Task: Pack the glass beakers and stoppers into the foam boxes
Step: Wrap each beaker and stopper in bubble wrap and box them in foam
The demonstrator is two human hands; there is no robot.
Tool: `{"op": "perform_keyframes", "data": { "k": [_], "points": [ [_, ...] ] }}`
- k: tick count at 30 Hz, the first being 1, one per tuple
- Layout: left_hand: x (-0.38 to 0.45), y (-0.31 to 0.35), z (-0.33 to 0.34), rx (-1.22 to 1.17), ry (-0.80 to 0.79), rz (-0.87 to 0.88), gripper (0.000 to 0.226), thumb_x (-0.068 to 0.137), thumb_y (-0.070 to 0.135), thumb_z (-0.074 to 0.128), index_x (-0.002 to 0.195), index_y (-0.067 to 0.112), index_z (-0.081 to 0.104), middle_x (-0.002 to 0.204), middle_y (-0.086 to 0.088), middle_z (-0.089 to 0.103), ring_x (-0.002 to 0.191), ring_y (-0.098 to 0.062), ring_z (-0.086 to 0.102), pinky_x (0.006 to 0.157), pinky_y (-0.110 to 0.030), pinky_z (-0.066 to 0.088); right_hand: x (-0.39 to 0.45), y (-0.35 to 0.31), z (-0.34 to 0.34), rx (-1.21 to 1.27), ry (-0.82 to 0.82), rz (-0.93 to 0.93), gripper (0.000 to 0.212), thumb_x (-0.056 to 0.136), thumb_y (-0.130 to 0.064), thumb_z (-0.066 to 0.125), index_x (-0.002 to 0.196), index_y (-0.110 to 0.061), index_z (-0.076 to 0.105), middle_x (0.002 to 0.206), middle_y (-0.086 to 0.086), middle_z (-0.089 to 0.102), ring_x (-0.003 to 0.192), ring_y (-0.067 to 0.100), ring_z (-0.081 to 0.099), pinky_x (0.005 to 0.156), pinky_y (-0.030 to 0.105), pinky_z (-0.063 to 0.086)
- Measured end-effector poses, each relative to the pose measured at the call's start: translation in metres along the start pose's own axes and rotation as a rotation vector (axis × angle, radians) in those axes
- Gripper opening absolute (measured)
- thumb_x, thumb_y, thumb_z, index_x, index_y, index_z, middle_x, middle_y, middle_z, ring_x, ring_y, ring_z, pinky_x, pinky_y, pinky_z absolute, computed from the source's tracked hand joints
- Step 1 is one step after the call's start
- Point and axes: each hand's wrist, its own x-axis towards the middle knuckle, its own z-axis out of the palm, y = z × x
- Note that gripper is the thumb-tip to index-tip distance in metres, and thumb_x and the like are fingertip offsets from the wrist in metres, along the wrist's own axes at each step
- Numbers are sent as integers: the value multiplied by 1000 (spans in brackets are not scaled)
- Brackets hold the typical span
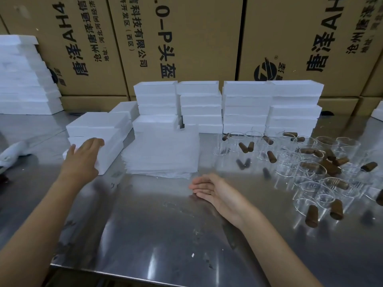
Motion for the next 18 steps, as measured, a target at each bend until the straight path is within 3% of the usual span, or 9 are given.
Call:
{"op": "perform_keyframes", "data": {
  "k": [5,9,11,18],
  "points": [
    [17,18,-13,31,9,-85,58,76,0,62,131,11,47,133,-13,48,129,-29,43,118,-44,17,4,-4,-5,-14,20,7,27,101,-12,41,98,2,65,92,19,71,85,24,68,84,29,57],
    [35,65,-26,-129,172,5,43,85,1,54,128,5,56,138,-18,52,116,-41,54,103,-44,36,17,-13,-18,-225,294,-157,21,97,-5,48,88,2,65,75,16,65,60,20,59,51,27,55],
    [55,90,-29,-174,205,97,40,89,0,49,128,5,57,138,-17,54,110,-42,57,97,-44,39,24,-17,-33,-320,404,-265,23,97,-5,48,85,4,65,70,13,63,57,18,56,48,30,53],
    [157,132,-15,-173,-42,134,42,95,10,49,135,18,53,144,-6,49,129,-31,47,104,-41,40,49,-7,-55,-279,404,-352,23,96,-6,49,80,-1,64,55,6,61,45,12,55,38,26,48]
  ]
}}
